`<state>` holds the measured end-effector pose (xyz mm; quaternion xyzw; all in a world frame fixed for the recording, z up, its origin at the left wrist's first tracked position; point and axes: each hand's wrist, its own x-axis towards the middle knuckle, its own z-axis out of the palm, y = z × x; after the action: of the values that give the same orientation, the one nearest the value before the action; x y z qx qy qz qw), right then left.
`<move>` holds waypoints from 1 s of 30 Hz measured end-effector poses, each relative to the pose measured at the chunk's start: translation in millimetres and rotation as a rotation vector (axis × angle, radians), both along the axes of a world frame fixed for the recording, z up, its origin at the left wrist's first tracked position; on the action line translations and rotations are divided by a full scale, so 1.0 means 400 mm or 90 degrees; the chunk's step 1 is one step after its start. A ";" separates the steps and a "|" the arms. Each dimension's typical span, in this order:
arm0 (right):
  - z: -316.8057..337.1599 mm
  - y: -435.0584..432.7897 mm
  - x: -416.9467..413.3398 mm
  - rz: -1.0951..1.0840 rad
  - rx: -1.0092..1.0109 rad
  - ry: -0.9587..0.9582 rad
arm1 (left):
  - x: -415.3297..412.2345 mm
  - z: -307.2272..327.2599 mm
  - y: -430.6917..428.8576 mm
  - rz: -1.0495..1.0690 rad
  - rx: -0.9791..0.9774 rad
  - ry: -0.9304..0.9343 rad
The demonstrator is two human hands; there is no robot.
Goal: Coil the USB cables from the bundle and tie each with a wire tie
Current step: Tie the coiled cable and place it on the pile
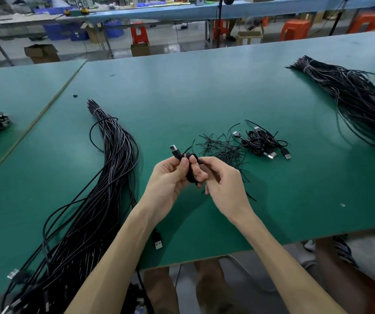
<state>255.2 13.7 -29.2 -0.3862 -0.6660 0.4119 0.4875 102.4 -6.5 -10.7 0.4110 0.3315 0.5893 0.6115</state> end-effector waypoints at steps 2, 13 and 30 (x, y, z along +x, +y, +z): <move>0.000 -0.001 0.000 0.001 0.008 0.003 | 0.000 -0.003 0.001 0.008 -0.004 0.000; -0.001 -0.001 0.003 -0.059 0.001 0.015 | 0.013 0.004 -0.014 0.028 0.070 0.048; 0.017 -0.002 0.002 -0.072 0.020 -0.031 | 0.009 -0.004 -0.008 0.072 0.073 0.132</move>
<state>256.1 12.9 -22.6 -0.4254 -0.6610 0.3638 0.4998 105.9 -9.7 -12.5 0.4847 0.3812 0.5952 0.5153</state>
